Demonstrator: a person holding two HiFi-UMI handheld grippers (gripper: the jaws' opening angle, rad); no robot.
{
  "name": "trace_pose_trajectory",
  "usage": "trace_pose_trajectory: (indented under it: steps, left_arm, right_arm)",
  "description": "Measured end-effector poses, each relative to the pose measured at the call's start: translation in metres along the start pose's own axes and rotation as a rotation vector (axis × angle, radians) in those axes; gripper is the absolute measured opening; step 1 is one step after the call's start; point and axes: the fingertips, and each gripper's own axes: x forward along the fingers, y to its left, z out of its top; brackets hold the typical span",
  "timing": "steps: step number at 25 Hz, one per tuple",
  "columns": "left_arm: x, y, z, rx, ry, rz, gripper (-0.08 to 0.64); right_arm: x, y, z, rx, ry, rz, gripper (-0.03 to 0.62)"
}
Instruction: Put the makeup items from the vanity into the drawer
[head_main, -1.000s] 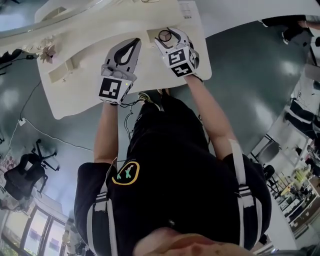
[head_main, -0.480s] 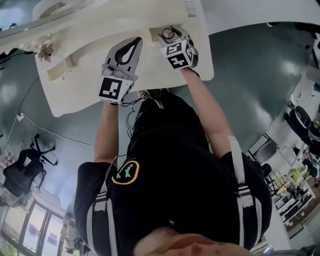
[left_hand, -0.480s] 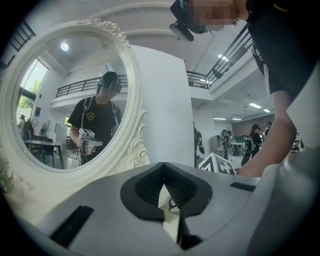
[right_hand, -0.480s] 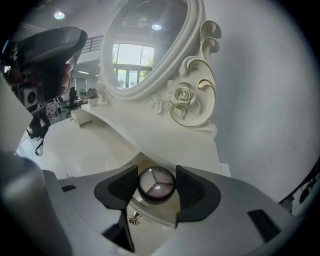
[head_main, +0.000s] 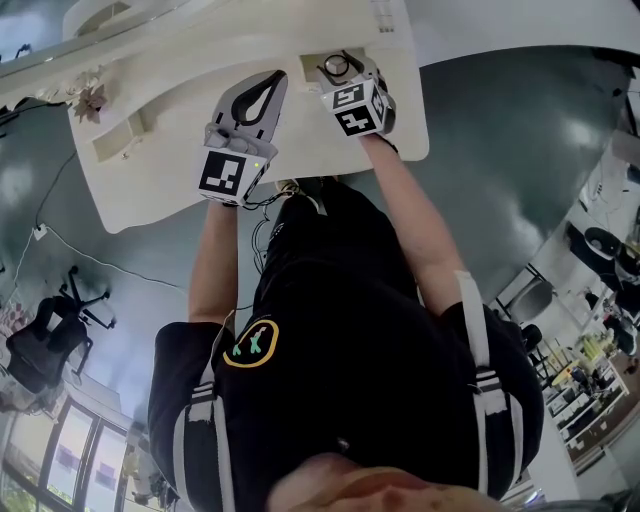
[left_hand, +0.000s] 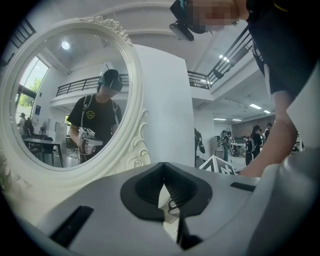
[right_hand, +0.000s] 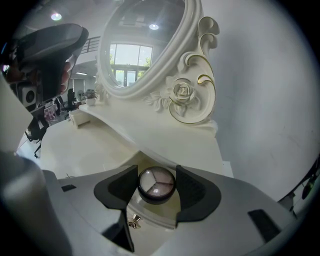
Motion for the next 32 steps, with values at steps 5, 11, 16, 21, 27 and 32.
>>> trace_pose_trajectory:
  steps: [5, 11, 16, 21, 27, 32]
  left_arm:
    - [0.0, -0.001, -0.001, -0.001, -0.002, -0.004, 0.018]
    - [0.0, 0.0, 0.002, 0.0, -0.004, -0.002, 0.018]
    - [-0.001, -0.001, 0.002, 0.001, -0.01, 0.0, 0.018]
    - [-0.004, -0.003, 0.004, 0.006, -0.011, 0.005, 0.018]
    - [-0.016, -0.001, 0.022, 0.022, -0.034, 0.03, 0.018]
    - [-0.043, 0.003, 0.035, 0.056, -0.038, 0.073, 0.018]
  right_arm:
    - [0.0, 0.0, 0.0, 0.003, -0.004, 0.001, 0.262]
    - [-0.001, 0.003, 0.002, 0.014, -0.009, 0.005, 0.304]
    - [-0.003, 0.001, 0.004, 0.009, -0.02, -0.001, 0.341]
    - [-0.019, 0.002, 0.02, -0.003, -0.071, -0.002, 0.344]
    - [-0.069, 0.018, 0.067, -0.063, -0.22, 0.029, 0.334]
    - [-0.12, 0.042, 0.11, -0.125, -0.383, 0.06, 0.281]
